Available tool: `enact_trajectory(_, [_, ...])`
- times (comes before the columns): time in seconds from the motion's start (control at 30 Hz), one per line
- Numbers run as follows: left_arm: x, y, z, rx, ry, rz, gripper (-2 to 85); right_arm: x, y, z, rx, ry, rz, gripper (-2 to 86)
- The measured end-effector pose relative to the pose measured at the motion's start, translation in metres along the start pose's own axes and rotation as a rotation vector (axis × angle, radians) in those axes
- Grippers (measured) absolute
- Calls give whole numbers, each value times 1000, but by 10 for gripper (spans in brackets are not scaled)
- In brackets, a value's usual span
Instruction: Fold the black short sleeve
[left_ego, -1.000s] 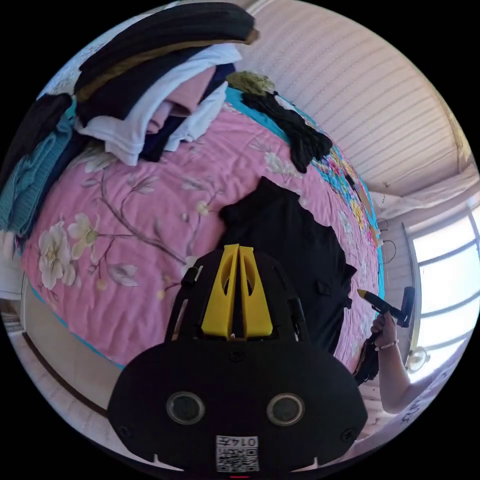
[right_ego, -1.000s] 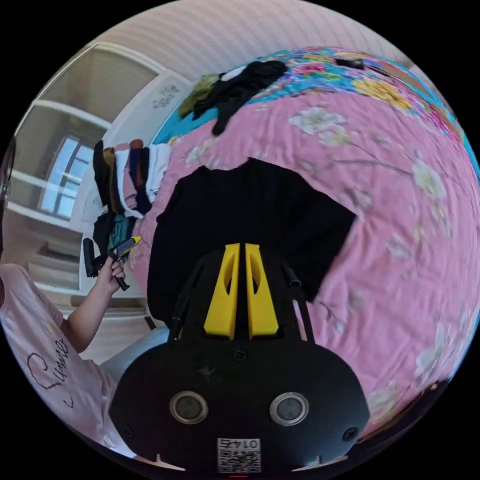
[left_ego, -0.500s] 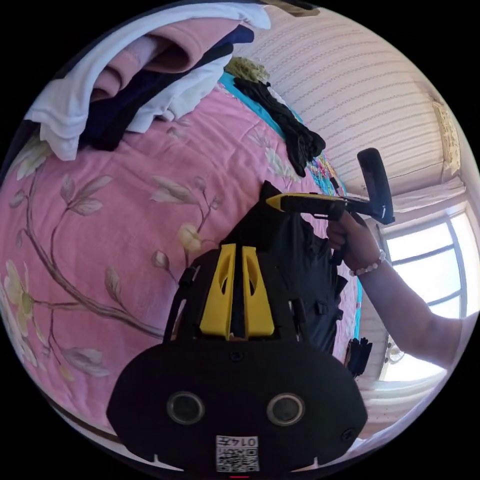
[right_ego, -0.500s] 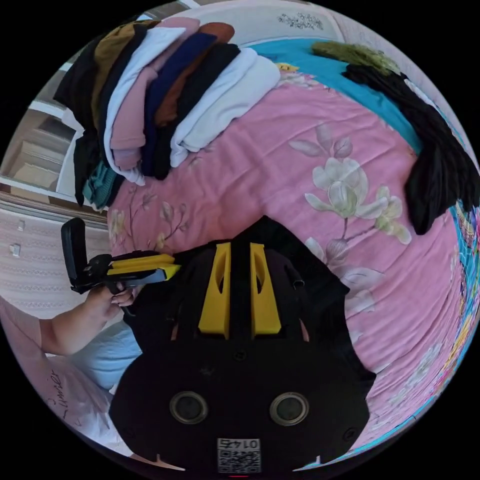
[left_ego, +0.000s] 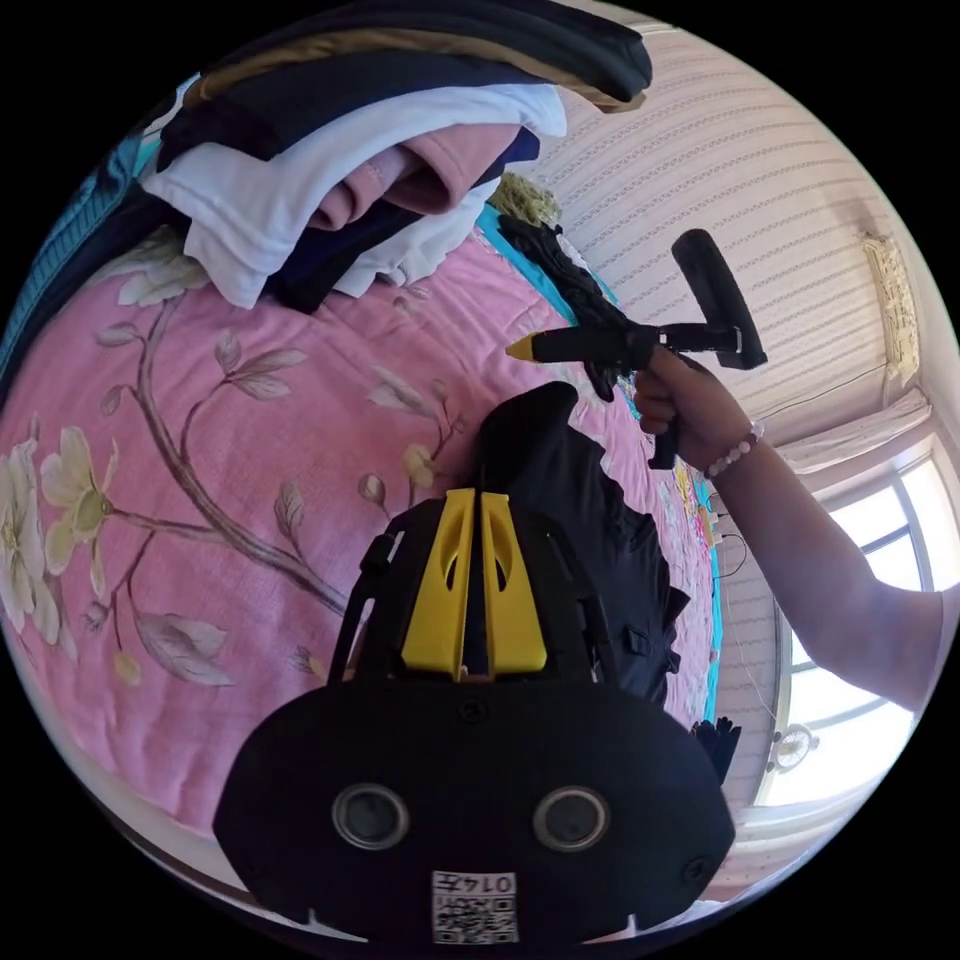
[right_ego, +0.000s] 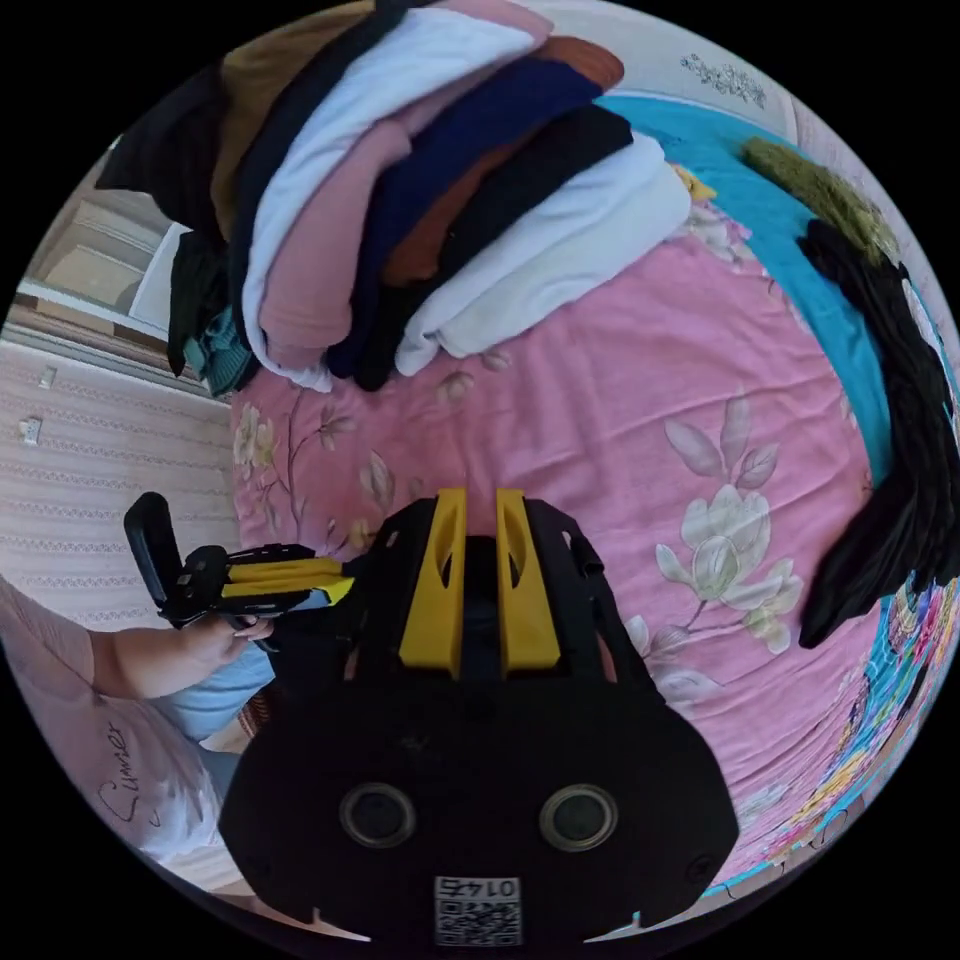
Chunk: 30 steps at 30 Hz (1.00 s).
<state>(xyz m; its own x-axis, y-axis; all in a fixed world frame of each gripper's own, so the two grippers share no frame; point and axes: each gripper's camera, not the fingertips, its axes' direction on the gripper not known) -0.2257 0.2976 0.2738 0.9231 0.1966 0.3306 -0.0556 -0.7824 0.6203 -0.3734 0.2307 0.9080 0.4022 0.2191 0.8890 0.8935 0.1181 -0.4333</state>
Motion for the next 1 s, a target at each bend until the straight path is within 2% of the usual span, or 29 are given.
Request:
enact_trajectory(0.1, [-11, 1, 0, -12, -4, -3, -10, 14, -13, 45, -226, -49, 38, 61])
enact_trajectory(0.27, [-22, 1, -5, -21, 4, 3, -10, 14, -24, 49, -227, -141, -35, 10])
enact_trajectory(0.5, [-23, 3, -34, 68, 2, 24, -10, -17, -47, 33, -17, -103, -226, 2])
enact_trajectory(0.63, [-31, 6, -26, 37, -76, 1, -6, -39, -58, 70, -72, 11, -291, 4])
enact_trajectory(0.73, [-43, 9, -15, -14, -57, -77, 5, -43, -58, 97, -125, 119, -257, 15])
enact_trajectory(0.87, [-44, 12, -27, 17, -25, -97, 35, -34, -46, 59, 8, 112, -169, 70])
enact_trajectory(1.0, [-39, 17, -36, 40, 0, -116, 42, -18, -18, 25, 83, -4, -23, 57])
